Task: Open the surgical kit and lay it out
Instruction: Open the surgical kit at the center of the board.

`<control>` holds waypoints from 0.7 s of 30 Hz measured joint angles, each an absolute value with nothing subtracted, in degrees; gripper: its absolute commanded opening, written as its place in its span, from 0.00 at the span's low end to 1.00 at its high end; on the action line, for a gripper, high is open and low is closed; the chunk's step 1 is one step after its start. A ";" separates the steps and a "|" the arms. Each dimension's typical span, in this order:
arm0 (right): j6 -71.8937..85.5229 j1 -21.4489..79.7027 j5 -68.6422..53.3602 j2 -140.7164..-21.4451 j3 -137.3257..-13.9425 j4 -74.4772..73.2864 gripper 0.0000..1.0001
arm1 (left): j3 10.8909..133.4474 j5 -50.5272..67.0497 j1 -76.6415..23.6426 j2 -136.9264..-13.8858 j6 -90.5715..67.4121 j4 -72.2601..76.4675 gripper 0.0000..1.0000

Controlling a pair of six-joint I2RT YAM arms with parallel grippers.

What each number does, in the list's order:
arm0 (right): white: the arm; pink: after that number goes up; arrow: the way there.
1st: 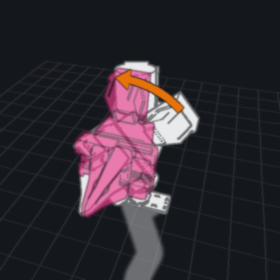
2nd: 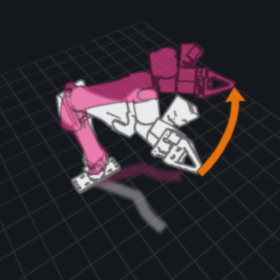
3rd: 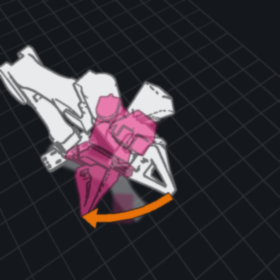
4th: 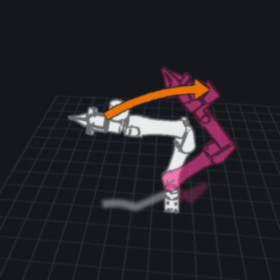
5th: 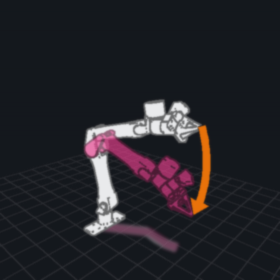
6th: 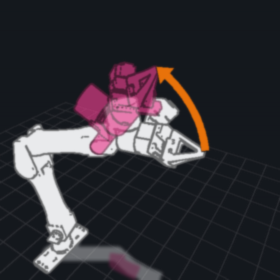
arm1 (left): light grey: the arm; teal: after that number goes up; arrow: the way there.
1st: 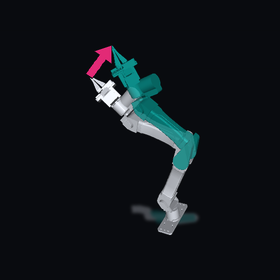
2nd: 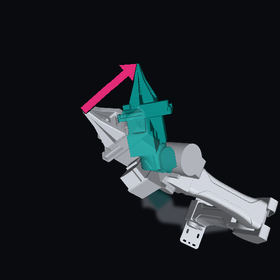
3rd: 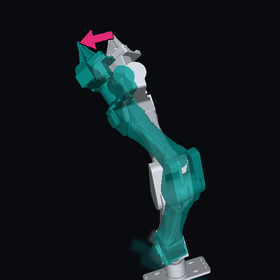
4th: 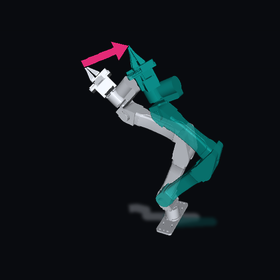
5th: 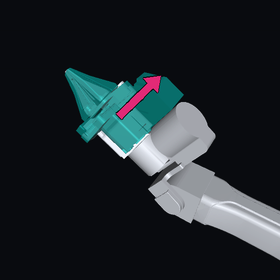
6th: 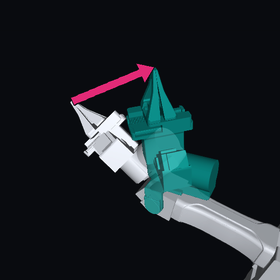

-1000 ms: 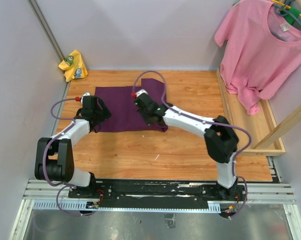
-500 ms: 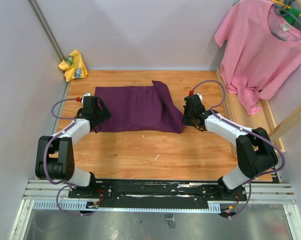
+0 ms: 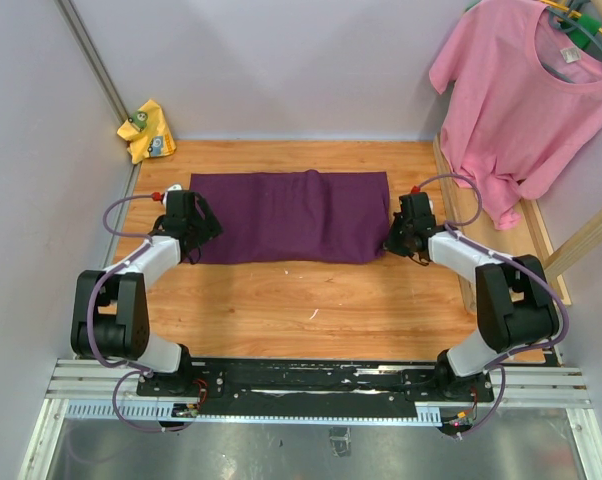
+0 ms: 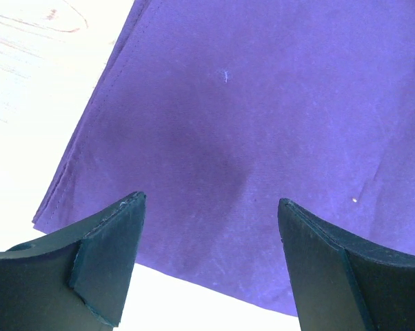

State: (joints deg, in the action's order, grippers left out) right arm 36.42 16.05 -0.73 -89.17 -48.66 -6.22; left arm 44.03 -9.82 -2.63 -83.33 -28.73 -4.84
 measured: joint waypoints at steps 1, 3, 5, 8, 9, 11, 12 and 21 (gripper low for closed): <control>36.62 15.27 -1.21 -89.17 -48.38 -6.09 0.19 | 44.03 -9.87 -2.63 -83.46 -28.71 -4.84 0.82; 37.01 13.65 -2.09 -89.17 -47.88 -5.82 0.26 | 44.05 -9.93 -2.63 -83.66 -28.71 -4.86 0.81; 37.28 12.10 -2.90 -89.14 -47.42 -5.69 0.32 | 44.05 -9.98 -2.63 -83.81 -28.71 -4.84 0.82; 37.30 10.15 -3.66 -88.75 -46.50 -5.56 0.36 | 44.18 -9.98 -2.63 -83.85 -28.71 -5.04 0.82; 37.32 9.85 -3.90 -88.27 -46.17 -5.65 0.38 | 44.40 -9.98 -2.63 -83.85 -28.73 -5.32 0.82; 37.30 9.30 -4.14 -86.98 -45.78 -5.87 0.43 | 45.10 -9.91 -2.63 -83.85 -28.73 -5.93 0.83; 37.28 9.23 -4.40 -85.95 -45.60 -5.91 0.46 | 45.52 -9.76 -2.63 -83.83 -28.71 -6.20 0.84; 35.77 9.23 -7.77 -71.66 -43.40 -6.48 0.67 | 46.35 -6.61 -2.79 -76.42 -28.49 -8.12 0.99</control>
State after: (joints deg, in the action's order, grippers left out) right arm 35.77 9.23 -7.77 -71.66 -43.40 -6.48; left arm 46.35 -6.61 -2.79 -76.42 -28.49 -8.12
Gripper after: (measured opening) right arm 0.612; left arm 0.989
